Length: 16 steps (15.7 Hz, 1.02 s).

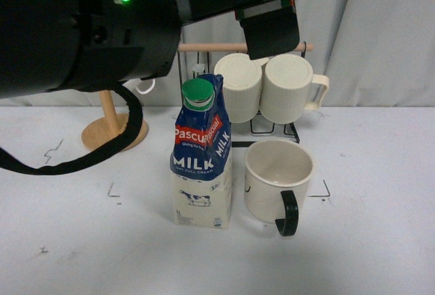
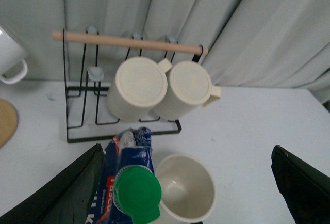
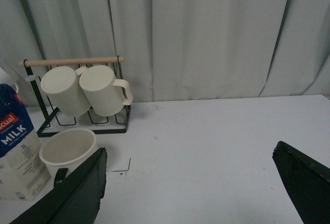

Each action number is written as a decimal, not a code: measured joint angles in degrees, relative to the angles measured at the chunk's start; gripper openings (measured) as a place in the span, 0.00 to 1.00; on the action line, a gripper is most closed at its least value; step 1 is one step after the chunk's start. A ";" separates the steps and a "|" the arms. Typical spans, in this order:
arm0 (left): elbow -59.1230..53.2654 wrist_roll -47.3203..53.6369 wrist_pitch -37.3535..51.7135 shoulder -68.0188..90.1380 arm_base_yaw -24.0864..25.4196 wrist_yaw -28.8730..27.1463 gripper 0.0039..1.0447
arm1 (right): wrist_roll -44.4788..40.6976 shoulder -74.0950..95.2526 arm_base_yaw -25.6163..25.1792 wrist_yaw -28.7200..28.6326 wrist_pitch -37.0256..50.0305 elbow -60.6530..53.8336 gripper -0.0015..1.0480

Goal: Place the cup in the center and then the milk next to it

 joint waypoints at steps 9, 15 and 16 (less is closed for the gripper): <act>-29.81 20.13 10.54 -30.84 18.67 -1.95 0.18 | 0.00 0.00 0.00 0.02 -0.02 0.00 0.94; -34.93 20.26 8.04 -39.34 23.58 2.51 0.01 | 0.00 0.00 0.00 0.02 -0.02 0.00 0.94; -35.74 20.28 7.28 -40.57 24.22 3.32 0.01 | 0.00 0.00 0.00 0.02 -0.02 0.00 0.94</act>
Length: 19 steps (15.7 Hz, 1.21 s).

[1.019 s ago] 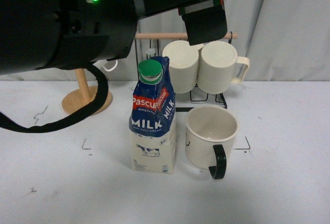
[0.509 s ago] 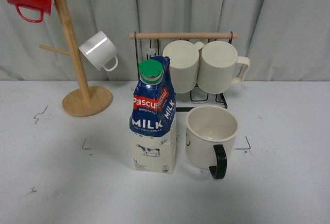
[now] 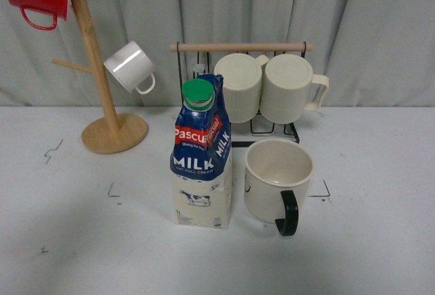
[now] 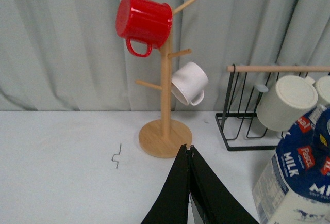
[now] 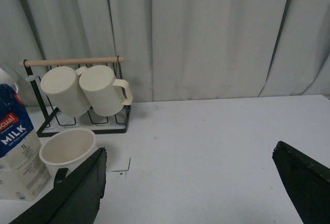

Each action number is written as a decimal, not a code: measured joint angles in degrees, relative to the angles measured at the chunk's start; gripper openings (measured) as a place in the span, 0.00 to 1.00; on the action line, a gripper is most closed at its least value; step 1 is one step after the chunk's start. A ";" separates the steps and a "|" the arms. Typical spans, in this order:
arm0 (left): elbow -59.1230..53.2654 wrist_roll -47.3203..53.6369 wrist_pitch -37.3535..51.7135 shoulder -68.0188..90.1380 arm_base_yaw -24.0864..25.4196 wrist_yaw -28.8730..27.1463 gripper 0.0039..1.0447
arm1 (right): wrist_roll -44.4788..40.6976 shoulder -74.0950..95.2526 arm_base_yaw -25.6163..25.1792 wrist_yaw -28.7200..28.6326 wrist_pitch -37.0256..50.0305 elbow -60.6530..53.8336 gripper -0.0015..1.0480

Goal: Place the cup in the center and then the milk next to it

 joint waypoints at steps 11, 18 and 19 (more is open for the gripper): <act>-6.60 0.07 -18.88 -27.02 8.68 9.01 0.01 | 0.00 0.00 0.00 0.00 0.00 0.00 0.94; -6.60 0.07 -26.34 -34.45 8.68 9.01 0.01 | 0.00 0.00 0.00 0.00 0.00 0.00 0.94; -6.47 0.07 -31.47 -37.83 8.68 8.96 0.01 | 0.00 0.00 0.00 0.00 0.02 0.00 0.94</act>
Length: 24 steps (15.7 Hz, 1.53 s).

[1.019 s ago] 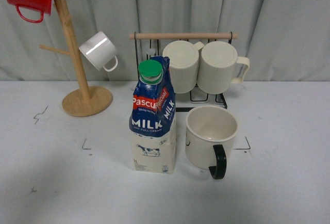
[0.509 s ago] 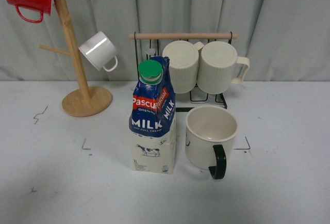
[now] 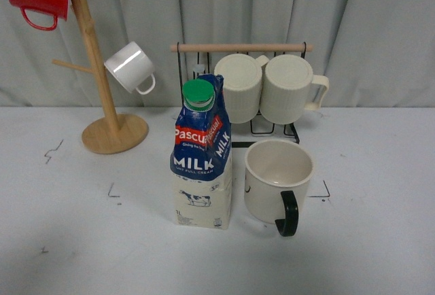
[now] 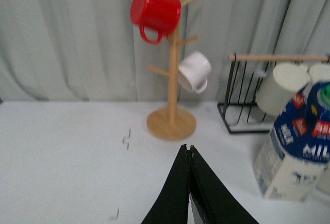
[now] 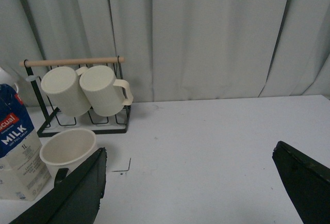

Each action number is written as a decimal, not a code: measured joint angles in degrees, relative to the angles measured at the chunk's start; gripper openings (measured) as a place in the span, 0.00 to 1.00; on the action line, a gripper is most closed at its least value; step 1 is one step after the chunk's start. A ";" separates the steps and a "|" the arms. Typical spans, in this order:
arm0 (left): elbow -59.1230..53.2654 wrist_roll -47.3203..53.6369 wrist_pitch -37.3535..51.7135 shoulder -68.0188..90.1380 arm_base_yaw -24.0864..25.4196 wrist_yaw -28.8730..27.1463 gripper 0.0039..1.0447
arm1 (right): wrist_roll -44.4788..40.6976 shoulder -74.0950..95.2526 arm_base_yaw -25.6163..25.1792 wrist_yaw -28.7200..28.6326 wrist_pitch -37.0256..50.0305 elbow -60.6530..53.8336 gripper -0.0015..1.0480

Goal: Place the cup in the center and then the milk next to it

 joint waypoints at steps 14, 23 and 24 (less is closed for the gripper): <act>-0.11 0.00 -4.96 -6.03 0.00 0.04 0.64 | 0.00 0.00 0.00 0.00 0.00 0.00 0.94; -0.11 0.04 -4.96 -6.03 0.00 0.04 0.94 | 0.00 0.00 0.00 0.00 0.00 0.00 0.94; -0.11 0.04 -4.96 -6.03 0.00 0.04 0.94 | 0.00 0.00 0.00 0.00 0.00 0.00 0.94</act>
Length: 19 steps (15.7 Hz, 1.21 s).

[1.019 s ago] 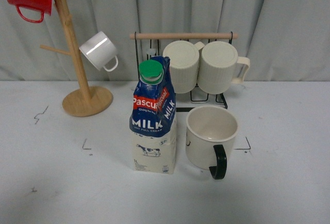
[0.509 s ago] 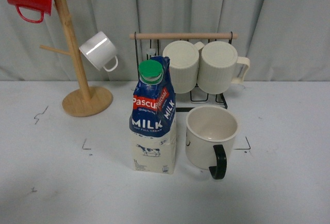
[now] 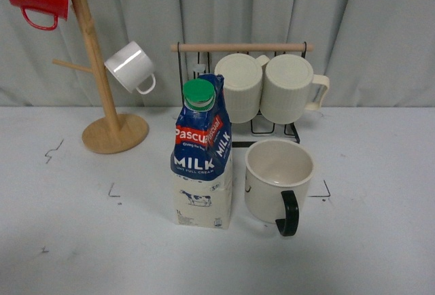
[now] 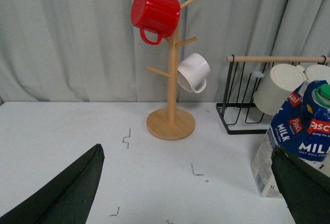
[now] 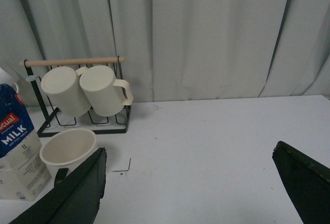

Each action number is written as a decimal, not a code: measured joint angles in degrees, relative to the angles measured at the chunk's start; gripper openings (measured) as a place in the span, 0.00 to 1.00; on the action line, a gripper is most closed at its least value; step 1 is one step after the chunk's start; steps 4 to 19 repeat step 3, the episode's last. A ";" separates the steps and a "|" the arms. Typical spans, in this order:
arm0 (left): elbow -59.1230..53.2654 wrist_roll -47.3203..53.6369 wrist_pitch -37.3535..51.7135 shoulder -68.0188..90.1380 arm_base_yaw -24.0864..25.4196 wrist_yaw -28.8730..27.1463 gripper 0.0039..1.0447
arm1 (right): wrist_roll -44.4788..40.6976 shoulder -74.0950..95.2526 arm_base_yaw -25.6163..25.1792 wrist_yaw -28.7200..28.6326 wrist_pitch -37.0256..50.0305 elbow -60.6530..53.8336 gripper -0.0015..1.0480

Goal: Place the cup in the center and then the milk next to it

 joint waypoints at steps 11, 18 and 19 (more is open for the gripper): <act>0.00 0.00 0.00 0.00 0.00 0.00 0.94 | 0.00 0.00 0.00 -0.02 0.00 0.00 0.94; 0.00 0.00 0.00 0.00 0.00 0.00 0.94 | 0.00 0.00 0.00 -0.02 0.00 0.00 0.94; 0.00 0.00 0.00 0.00 0.00 0.00 0.94 | 0.00 0.00 0.00 -0.02 0.00 0.00 0.94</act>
